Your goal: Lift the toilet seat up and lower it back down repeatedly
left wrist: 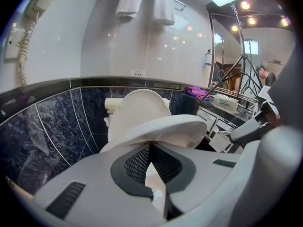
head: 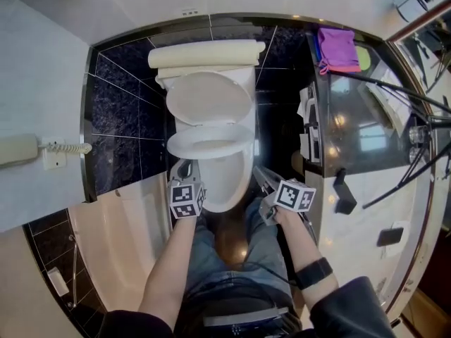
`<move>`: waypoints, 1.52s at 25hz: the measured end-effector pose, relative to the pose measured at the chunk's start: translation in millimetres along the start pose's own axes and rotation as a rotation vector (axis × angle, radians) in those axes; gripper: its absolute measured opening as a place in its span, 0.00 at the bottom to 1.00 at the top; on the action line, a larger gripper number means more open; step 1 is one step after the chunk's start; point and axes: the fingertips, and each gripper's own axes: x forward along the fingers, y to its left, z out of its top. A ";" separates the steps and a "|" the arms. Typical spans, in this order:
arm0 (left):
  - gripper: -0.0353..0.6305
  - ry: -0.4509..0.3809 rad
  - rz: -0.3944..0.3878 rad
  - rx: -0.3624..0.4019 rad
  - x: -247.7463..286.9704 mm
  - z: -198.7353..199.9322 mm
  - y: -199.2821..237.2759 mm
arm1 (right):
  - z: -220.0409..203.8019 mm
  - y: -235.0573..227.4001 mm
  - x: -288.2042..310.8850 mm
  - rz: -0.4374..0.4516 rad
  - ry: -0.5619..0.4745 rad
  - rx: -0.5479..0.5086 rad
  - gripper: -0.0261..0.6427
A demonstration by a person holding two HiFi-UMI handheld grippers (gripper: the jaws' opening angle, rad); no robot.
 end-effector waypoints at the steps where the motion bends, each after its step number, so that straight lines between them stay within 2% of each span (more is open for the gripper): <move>1: 0.05 -0.011 0.003 0.005 6.3 8.3 2.7 | 4.0 2.8 -1.9 -0.010 0.001 -0.036 0.06; 9: 0.05 -0.069 0.025 0.081 63.5 70.4 23.9 | 38.7 11.0 -11.8 -0.071 -0.017 -0.284 0.06; 14: 0.05 -0.072 0.037 0.111 91.9 92.5 31.7 | 50.2 17.4 -15.7 -0.097 -0.017 -0.437 0.06; 20: 0.05 -0.058 0.035 0.127 107.1 102.2 28.1 | 64.3 22.7 -17.5 -0.097 -0.019 -0.503 0.06; 28: 0.05 -0.052 0.010 0.164 89.4 109.7 22.1 | 75.0 36.4 -12.9 -0.104 -0.028 -0.562 0.06; 38: 0.05 -0.038 -0.076 0.198 3.2 119.1 7.5 | 70.6 76.1 -15.1 -0.152 -0.017 -0.755 0.06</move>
